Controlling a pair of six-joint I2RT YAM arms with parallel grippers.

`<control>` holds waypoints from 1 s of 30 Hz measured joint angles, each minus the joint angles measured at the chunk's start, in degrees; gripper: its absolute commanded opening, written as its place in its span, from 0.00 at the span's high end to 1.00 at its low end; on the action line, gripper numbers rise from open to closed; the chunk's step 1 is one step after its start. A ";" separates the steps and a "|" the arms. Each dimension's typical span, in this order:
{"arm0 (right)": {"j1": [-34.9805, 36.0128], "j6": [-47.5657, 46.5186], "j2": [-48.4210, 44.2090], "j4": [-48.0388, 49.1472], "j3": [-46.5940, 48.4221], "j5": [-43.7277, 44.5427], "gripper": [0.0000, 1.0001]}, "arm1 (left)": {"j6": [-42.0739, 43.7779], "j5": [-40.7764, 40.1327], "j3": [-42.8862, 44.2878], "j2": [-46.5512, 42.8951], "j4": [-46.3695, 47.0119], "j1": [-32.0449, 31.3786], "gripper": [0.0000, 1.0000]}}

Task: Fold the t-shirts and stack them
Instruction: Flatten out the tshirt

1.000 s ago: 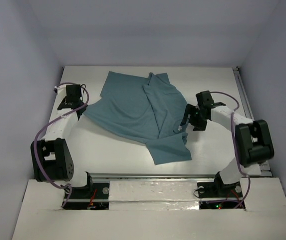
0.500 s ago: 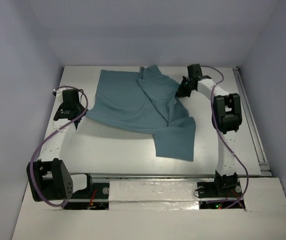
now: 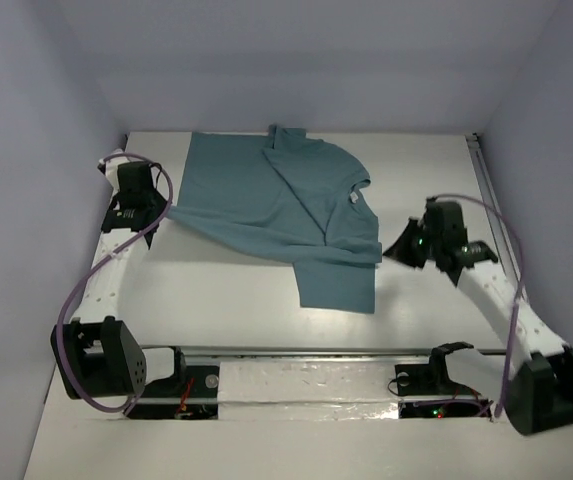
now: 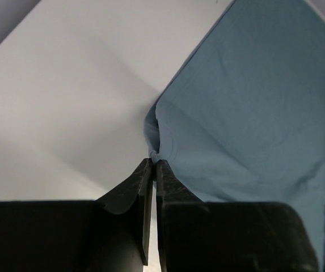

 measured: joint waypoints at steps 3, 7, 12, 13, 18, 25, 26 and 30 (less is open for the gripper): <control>7.04 3.58 -9.64 -5.79 -9.97 -0.37 0.69 | -0.04 1.03 -3.45 -2.43 -0.20 0.00 1.00; 9.05 6.56 -11.72 -13.68 -13.97 1.64 0.55 | -0.15 2.80 -5.81 -4.66 0.04 -0.44 1.00; 14.60 7.76 -3.48 -13.84 -13.03 5.55 0.53 | -0.61 4.26 -7.74 -7.15 0.48 -2.75 1.00; 15.78 8.00 -1.84 -13.64 -12.87 6.27 0.53 | -0.63 4.39 -7.89 -7.39 0.59 -3.30 1.00; 19.71 9.51 3.72 -12.85 -12.76 9.51 0.54 | -0.81 5.03 -8.92 -8.07 1.07 -5.22 1.00; 24.83 11.63 9.38 -12.87 -10.62 14.88 0.53 | -0.81 5.44 -10.34 -8.07 1.49 -6.19 1.00; 25.29 11.87 9.81 -12.92 -10.32 15.32 0.53 | -0.81 5.53 -10.40 -8.07 1.49 -6.25 1.00; 26.82 12.79 10.32 -13.16 -9.64 16.96 0.53 | -0.83 5.62 -10.43 -8.07 1.57 -6.64 1.00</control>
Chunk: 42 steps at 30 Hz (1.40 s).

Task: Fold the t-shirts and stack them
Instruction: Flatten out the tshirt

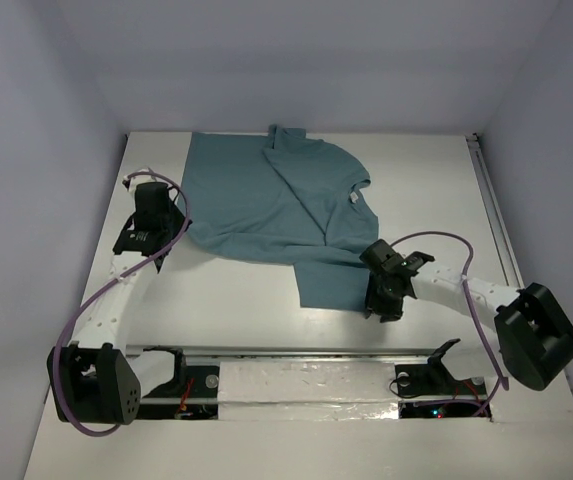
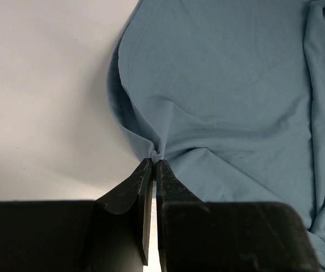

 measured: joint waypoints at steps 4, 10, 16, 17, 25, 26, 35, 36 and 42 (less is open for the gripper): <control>0.44 0.33 0.13 0.52 1.40 1.81 0.46 | -0.11 0.00 -0.02 -0.04 0.00 -0.11 1.00; 0.59 0.33 0.87 1.51 3.23 3.89 0.47 | -0.15 -0.07 -0.42 -0.87 0.00 -0.48 1.00; 0.59 0.37 3.61 2.29 3.80 5.97 0.52 | -0.15 -0.20 -0.96 -1.16 -0.15 -1.14 1.00; 0.59 0.55 4.20 2.69 3.61 5.95 0.53 | -0.15 -0.20 -0.96 -1.18 -0.15 -1.14 1.00; 0.57 1.38 4.24 4.00 2.82 5.51 0.82 | -0.15 -0.31 -0.96 -1.18 -0.17 -1.18 1.00; 0.57 1.53 4.39 4.22 2.93 5.31 0.85 | -0.15 -0.33 -0.96 -1.18 -0.15 -1.18 1.00; 0.61 2.86 0.98 2.21 3.28 6.29 1.00 | -0.11 -0.44 -0.85 -1.27 -0.39 -1.18 1.00; 0.61 2.84 -0.50 0.68 4.04 6.93 1.00 | -0.11 -0.46 -0.55 -1.33 -0.94 -1.27 1.00; 0.63 -1.03 -12.20 -14.40 30.56 14.27 1.00 | 0.04 -1.42 11.80 -1.79 -8.31 -4.79 1.00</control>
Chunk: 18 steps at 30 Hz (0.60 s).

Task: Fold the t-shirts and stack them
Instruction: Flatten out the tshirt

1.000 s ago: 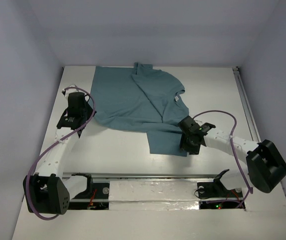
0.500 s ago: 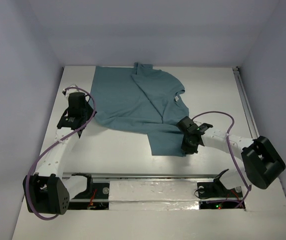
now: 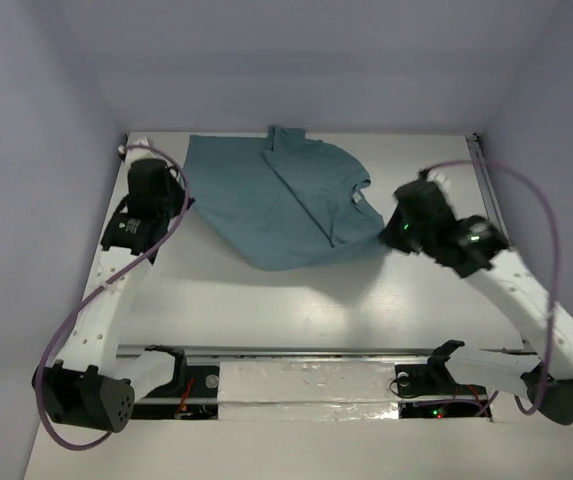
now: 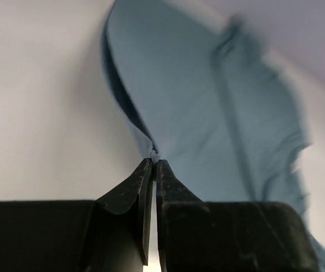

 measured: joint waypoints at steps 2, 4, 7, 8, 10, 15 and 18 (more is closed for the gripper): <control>0.00 -2.49 -0.39 -1.99 15.23 3.06 1.00 | 0.02 -0.17 9.44 -0.02 -2.12 -1.18 1.00; 0.00 -5.49 0.35 -5.42 31.12 6.01 1.00 | 0.04 -0.46 20.46 0.07 -3.34 -1.55 1.00; 0.00 -10.91 3.10 -8.41 54.97 9.46 1.00 | 0.04 -1.66 37.27 -0.11 -4.11 -1.53 1.00; 0.00 -12.70 5.31 -10.21 64.92 10.08 1.00 | 0.02 -2.19 42.38 -0.39 -4.52 -1.53 1.00; 0.00 -16.44 8.24 -9.18 79.19 10.58 1.00 | 0.02 -3.19 50.71 -0.76 -4.66 -1.53 1.00; 0.00 -23.82 2.82 0.20 80.28 10.82 1.00 | 0.02 -5.70 64.50 -1.25 -4.96 -1.53 1.00; 0.00 -28.52 4.94 5.64 84.41 10.54 1.00 | -0.04 -6.71 68.89 -0.24 -5.01 -1.53 1.00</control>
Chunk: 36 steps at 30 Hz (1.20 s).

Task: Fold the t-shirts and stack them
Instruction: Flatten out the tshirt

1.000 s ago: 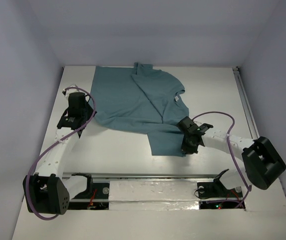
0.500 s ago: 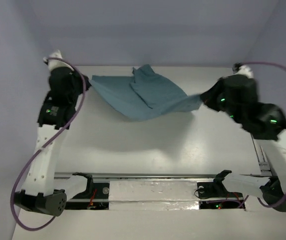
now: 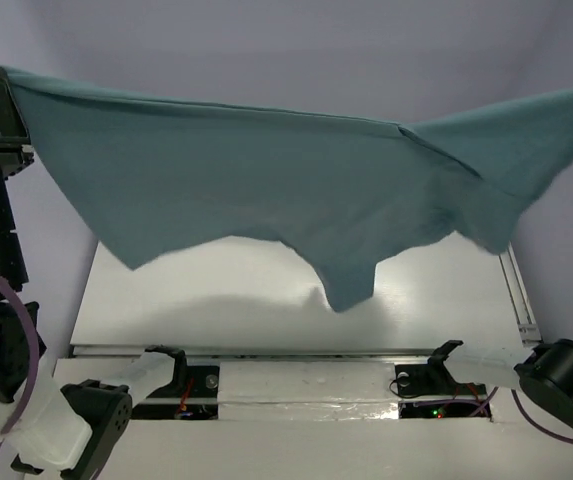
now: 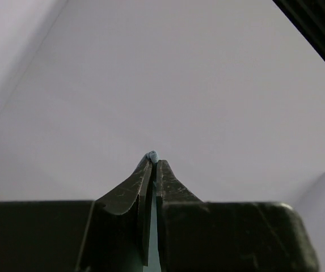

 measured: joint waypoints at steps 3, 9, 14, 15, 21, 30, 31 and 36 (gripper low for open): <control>1.40 -6.93 2.27 8.63 -1.14 1.79 1.00 | -0.09 -0.66 1.66 2.64 0.33 0.00 1.00; 4.04 -29.81 12.15 27.82 -4.33 10.64 1.00 | -0.44 -0.83 -5.29 11.45 3.54 2.05 1.00; -8.44 -34.29 22.25 31.98 -9.18 5.11 1.00 | -1.92 0.42 -13.51 22.32 4.50 4.90 1.00; -11.82 -32.50 24.50 30.64 -9.57 2.80 1.00 | -2.12 0.48 -13.84 25.66 4.46 5.07 1.00; -29.64 -18.73 40.57 22.91 -9.90 -13.64 1.00 | -3.58 1.40 -8.90 42.01 2.89 5.25 1.00; -40.00 -3.19 52.33 16.76 -2.01 -27.15 1.00 | -7.89 7.23 10.21 51.91 0.87 6.03 1.00; -40.85 -1.92 51.06 16.94 -1.92 -28.28 1.00 | -8.55 8.37 11.39 51.45 1.95 6.58 1.00; -43.56 2.56 40.83 20.37 -0.98 -33.33 1.00 | -11.54 13.51 11.02 44.22 6.64 12.57 1.00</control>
